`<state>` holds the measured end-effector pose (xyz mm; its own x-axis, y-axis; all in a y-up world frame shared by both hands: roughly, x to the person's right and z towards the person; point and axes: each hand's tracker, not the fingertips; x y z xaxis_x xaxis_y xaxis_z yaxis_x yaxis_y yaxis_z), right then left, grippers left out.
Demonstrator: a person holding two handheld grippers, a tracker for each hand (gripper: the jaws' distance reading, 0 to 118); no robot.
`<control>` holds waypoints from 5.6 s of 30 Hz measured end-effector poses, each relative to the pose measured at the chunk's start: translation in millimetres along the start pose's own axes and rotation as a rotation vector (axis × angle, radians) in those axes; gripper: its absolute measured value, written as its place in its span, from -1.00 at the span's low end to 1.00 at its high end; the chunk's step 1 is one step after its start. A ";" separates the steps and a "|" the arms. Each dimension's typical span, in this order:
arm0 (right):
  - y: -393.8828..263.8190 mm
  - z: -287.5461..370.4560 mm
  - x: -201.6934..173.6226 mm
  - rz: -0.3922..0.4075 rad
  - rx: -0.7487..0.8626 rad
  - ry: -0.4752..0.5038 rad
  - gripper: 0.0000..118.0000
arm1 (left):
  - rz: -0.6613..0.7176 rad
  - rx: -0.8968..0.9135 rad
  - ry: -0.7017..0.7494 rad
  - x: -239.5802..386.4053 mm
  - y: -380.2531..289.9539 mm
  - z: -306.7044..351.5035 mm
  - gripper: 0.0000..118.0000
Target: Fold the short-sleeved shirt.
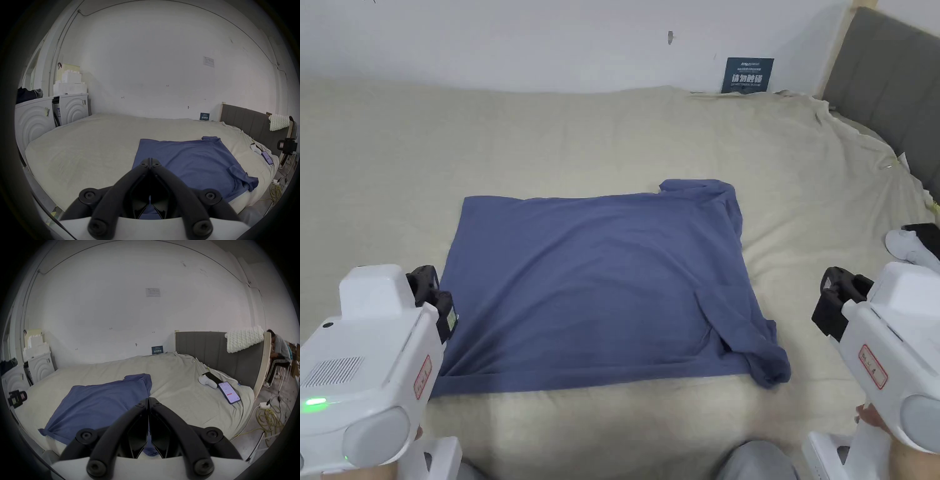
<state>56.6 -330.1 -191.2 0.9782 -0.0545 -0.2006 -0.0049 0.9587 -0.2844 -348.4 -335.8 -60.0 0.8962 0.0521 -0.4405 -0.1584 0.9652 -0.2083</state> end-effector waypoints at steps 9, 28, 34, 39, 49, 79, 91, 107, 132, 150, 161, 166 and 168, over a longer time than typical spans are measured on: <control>3.0 -3.8 -16.0 0.055 -0.009 0.053 -1.00 | -0.039 0.009 0.000 6.6 4.6 1.5 -1.00; -42.9 -89.4 -5.6 0.220 -0.575 0.099 0.66 | -0.029 -0.034 -0.008 12.1 -6.1 -9.3 -1.00; -74.9 -108.3 -2.1 0.275 -0.642 0.024 0.65 | -0.022 -0.062 -0.011 11.6 -12.6 -11.8 -1.00; -81.5 -109.0 4.9 0.143 -0.629 0.024 -0.74 | -0.021 -0.087 -0.008 10.0 -16.7 -12.7 -1.00; -66.8 -94.9 15.3 0.063 -0.589 0.055 -0.91 | 0.065 -0.329 0.002 -9.4 -21.2 -46.6 0.33; -53.7 -89.0 15.2 0.077 -0.560 0.077 -0.91 | -0.015 -0.680 0.008 -65.6 -64.8 -71.0 -1.00; 17.2 -121.1 10.5 0.056 -0.522 0.096 -0.91 | 0.204 -0.495 -0.004 -80.8 7.0 -93.3 -1.00; 31.1 -282.5 -37.3 0.227 -0.689 0.027 -0.91 | 0.023 -0.610 0.108 -41.1 9.5 -257.8 -1.00; 66.0 -164.8 -27.1 0.130 -0.259 0.028 0.68 | 0.037 -0.283 0.081 -51.5 48.2 -169.8 0.94; 21.4 -34.4 -17.2 0.044 -0.106 0.065 -1.00 | -0.026 -0.201 -0.003 -11.5 -6.6 -46.6 -1.00; 9.1 -35.0 -15.0 0.018 -0.125 0.047 -1.00 | -0.009 -0.128 -0.006 -3.7 1.7 -34.3 -1.00; 13.7 -63.1 -11.0 -0.006 -0.240 0.043 -0.80 | -0.001 -0.116 -0.015 -3.4 5.1 -36.0 -1.00; 16.8 -80.2 -7.0 -0.047 -0.312 0.052 0.30 | -0.001 -0.116 -0.017 -8.1 3.2 -43.4 -1.00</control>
<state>33.0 -336.0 -269.8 0.9669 -0.1183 -0.2260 -0.0317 0.8233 -0.5667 -374.2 -344.2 -95.0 0.9030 0.0568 -0.4259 -0.2039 0.9291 -0.3084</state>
